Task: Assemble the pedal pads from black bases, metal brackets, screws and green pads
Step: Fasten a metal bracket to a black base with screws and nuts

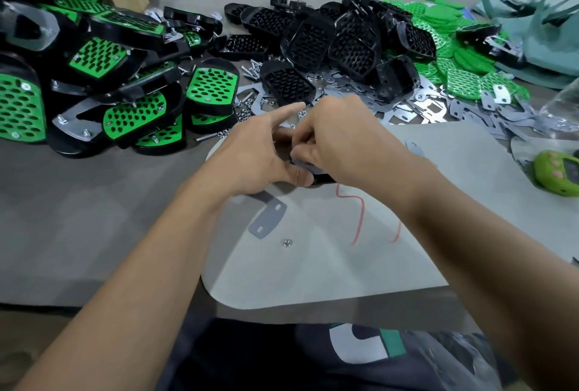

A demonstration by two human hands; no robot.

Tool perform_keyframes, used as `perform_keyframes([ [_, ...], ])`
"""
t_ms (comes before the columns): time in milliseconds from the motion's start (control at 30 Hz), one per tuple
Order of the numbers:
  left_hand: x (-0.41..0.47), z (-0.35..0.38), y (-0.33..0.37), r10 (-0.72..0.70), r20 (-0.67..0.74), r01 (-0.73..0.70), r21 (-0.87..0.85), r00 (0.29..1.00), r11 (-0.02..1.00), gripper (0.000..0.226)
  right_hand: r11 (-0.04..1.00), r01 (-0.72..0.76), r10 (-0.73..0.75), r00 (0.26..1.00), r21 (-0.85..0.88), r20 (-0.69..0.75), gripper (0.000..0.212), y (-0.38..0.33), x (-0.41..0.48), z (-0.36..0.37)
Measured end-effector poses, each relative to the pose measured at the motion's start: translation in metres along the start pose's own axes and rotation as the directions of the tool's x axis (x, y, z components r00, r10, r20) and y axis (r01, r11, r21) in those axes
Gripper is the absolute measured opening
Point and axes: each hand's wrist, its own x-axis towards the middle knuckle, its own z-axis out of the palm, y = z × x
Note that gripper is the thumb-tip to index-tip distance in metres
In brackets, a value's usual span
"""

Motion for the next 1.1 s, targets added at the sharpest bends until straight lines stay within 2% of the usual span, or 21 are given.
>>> perform_keyframes([
  [133, 0.0, 0.001, -0.001, -0.008, -0.002, 0.008, -0.015, 1.0, 1.0, 0.112, 0.999, -0.035, 0.035, 0.999, 0.006, -0.023, 0.008, 0.001, 0.0, 0.005],
  [367, -0.001, 0.002, 0.001, -0.035, -0.014, 0.034, -0.036, 0.999, 0.999, 0.106, 0.998, -0.015, 0.007, 0.992, -0.06, -0.129, 0.018, 0.0, -0.006, 0.014],
  [467, 0.0, 0.004, -0.002, -0.029, -0.036, 0.028, -0.037, 0.999, 0.999, 0.103, 0.99, 0.066, -0.081, 0.989, -0.122, -0.123, 0.009, 0.0, -0.009, 0.021],
  [567, 0.001, 0.004, -0.005, -0.017, -0.051, 0.016, -0.02, 0.999, 1.0, 0.103, 0.98, 0.1, -0.126, 0.98, -0.17, -0.153, 0.016, 0.002, -0.009, 0.028],
  [700, -0.001, 0.004, -0.003, -0.008, -0.044, 0.007, -0.03, 0.999, 1.0, 0.104, 0.935, 0.145, -0.214, 0.959, -0.323, -0.187, 0.017, 0.0, -0.011, 0.028],
  [733, -0.001, 0.004, -0.002, -0.011, -0.042, 0.01, -0.032, 0.999, 0.999, 0.104, 0.93, 0.174, -0.241, 0.954, -0.324, -0.18, 0.025, -0.001, -0.013, 0.024],
  [833, 0.0, 0.004, -0.002, -0.015, -0.041, 0.014, -0.011, 0.999, 1.0, 0.107, 0.953, 0.148, -0.213, 0.948, -0.264, -0.238, 0.046, 0.002, -0.017, 0.018],
  [900, -0.002, 0.002, 0.001, -0.006, -0.034, 0.006, -0.013, 0.999, 1.0, 0.102, 0.99, 0.084, -0.114, 0.95, -0.115, -0.292, 0.034, 0.011, -0.014, 0.017],
  [967, -0.003, 0.001, 0.002, 0.003, -0.027, -0.004, -0.031, 1.0, 1.0, 0.094, 0.991, 0.059, -0.035, 0.979, 0.118, -0.2, 0.022, 0.016, -0.012, 0.013],
  [1000, -0.003, 0.001, 0.002, 0.01, -0.026, -0.011, -0.036, 1.0, 0.999, 0.096, 0.986, 0.07, -0.047, 0.988, 0.153, -0.146, 0.027, 0.014, -0.012, 0.011],
  [1100, -0.002, 0.002, 0.002, 0.014, -0.019, -0.015, -0.033, 1.0, 0.999, 0.108, 0.992, 0.07, -0.066, 0.997, 0.108, -0.038, 0.029, 0.012, -0.013, 0.011],
])
